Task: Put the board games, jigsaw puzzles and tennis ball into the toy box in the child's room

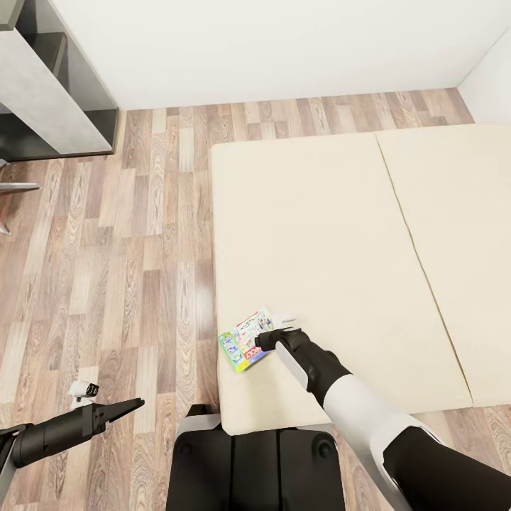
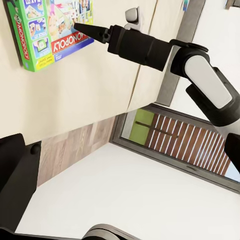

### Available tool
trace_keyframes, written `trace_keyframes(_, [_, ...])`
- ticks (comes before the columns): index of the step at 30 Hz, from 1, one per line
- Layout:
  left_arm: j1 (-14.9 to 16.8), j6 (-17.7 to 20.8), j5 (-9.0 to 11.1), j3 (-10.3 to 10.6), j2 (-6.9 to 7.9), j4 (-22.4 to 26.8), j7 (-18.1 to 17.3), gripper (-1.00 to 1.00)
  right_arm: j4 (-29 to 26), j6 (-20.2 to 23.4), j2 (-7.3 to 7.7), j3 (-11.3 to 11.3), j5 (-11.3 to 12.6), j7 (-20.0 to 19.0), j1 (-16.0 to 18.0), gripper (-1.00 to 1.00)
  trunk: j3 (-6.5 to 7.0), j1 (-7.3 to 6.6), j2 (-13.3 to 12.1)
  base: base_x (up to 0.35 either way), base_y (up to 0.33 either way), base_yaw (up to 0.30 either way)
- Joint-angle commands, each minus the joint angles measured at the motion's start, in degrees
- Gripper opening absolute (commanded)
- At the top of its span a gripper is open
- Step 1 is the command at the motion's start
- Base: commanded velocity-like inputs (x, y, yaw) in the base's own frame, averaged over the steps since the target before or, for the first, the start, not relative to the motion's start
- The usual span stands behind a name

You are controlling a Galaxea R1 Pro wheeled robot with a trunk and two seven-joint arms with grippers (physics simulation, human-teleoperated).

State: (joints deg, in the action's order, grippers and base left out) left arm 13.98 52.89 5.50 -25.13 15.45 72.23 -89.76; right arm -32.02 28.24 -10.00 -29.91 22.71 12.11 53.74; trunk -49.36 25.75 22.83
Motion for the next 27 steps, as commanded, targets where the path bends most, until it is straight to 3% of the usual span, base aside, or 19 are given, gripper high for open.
trace_keyframes(1, [0.0, 0.6, 0.0, 0.0, 0.02, 0.0, -0.2, 1.00, 0.0, 0.1, 0.00, -0.2, 0.6, 0.5, 0.0, 1.00, -0.06, 0.03, 0.1, 0.000, 0.000, 0.000])
trace_keyframes(27, [0.0, 0.6, 0.0, 0.0, 0.02, 0.0, -0.2, 1.00, -0.6, 0.3, 0.00, -0.1, 0.8, 0.4, 0.0, 1.00, -0.06, 0.03, 0.1, 0.000, 0.000, 0.000])
